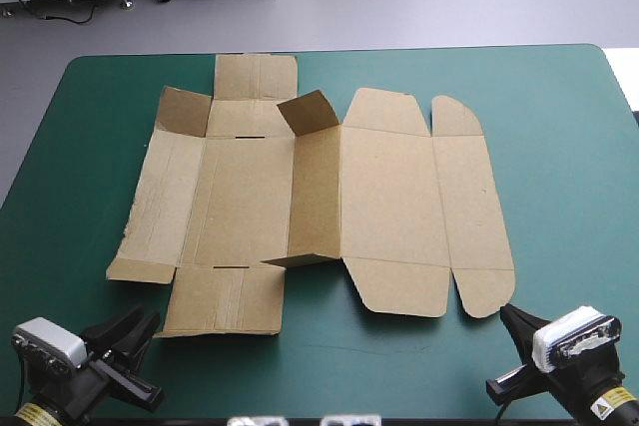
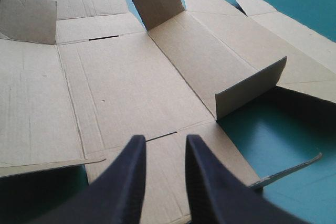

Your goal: Fold the box

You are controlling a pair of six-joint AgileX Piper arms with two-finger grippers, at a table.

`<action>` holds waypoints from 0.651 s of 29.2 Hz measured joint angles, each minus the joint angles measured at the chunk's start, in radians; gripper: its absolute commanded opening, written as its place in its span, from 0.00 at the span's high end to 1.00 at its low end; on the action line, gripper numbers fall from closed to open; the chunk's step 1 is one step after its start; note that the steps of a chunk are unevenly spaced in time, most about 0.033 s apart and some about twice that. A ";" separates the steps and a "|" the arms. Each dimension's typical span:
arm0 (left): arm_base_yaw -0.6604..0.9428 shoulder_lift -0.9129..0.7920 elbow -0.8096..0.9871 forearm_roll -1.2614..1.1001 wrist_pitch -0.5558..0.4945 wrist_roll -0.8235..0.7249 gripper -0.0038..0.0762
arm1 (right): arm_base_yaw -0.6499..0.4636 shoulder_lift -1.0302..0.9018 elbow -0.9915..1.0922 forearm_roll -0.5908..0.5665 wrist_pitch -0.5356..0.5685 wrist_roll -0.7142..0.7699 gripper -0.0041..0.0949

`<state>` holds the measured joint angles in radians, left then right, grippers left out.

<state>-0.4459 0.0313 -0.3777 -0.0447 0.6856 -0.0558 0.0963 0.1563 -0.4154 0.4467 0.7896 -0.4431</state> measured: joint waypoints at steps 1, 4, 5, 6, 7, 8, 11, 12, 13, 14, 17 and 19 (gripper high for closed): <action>0.000 0.000 0.000 0.000 0.000 0.000 0.72 | 0.000 0.000 0.000 0.000 0.000 0.000 0.98; 0.000 0.000 0.000 0.000 0.000 0.005 0.72 | 0.000 0.000 0.000 0.000 0.000 0.000 0.98; 0.000 0.000 0.000 0.000 0.000 0.008 0.72 | 0.000 0.000 0.000 0.000 0.000 0.000 0.98; 0.000 0.000 0.000 0.000 0.000 0.010 0.72 | 0.000 0.000 0.000 0.000 0.000 0.000 0.98; 0.000 0.000 0.000 0.000 0.000 0.011 0.72 | 0.000 0.000 0.000 0.000 0.000 0.000 0.98; 0.000 0.000 0.000 0.000 0.000 0.013 0.72 | 0.000 0.000 0.000 0.000 0.000 0.000 0.98; 0.000 0.010 -0.007 0.000 0.001 0.014 0.72 | 0.000 0.003 -0.003 0.004 -0.010 0.001 0.98; 0.000 0.024 -0.016 0.001 0.001 0.014 0.72 | 0.000 0.009 -0.006 0.004 -0.016 0.001 0.98; 0.000 0.044 -0.028 0.001 0.001 0.014 0.72 | 0.000 0.025 -0.016 0.003 -0.023 0.000 0.98; 0.000 0.065 -0.040 0.004 0.000 0.014 0.72 | 0.000 0.039 -0.024 0.003 -0.025 -0.003 0.98; 0.000 0.158 -0.099 0.024 0.000 0.014 0.72 | 0.000 0.115 -0.060 0.003 -0.035 -0.020 0.98; 0.000 0.227 -0.144 0.052 -0.001 0.014 0.72 | 0.000 0.174 -0.089 0.003 -0.039 -0.043 0.98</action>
<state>-0.4459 0.2583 -0.5221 0.0072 0.6847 -0.0418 0.0963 0.3299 -0.5042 0.4498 0.7502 -0.4858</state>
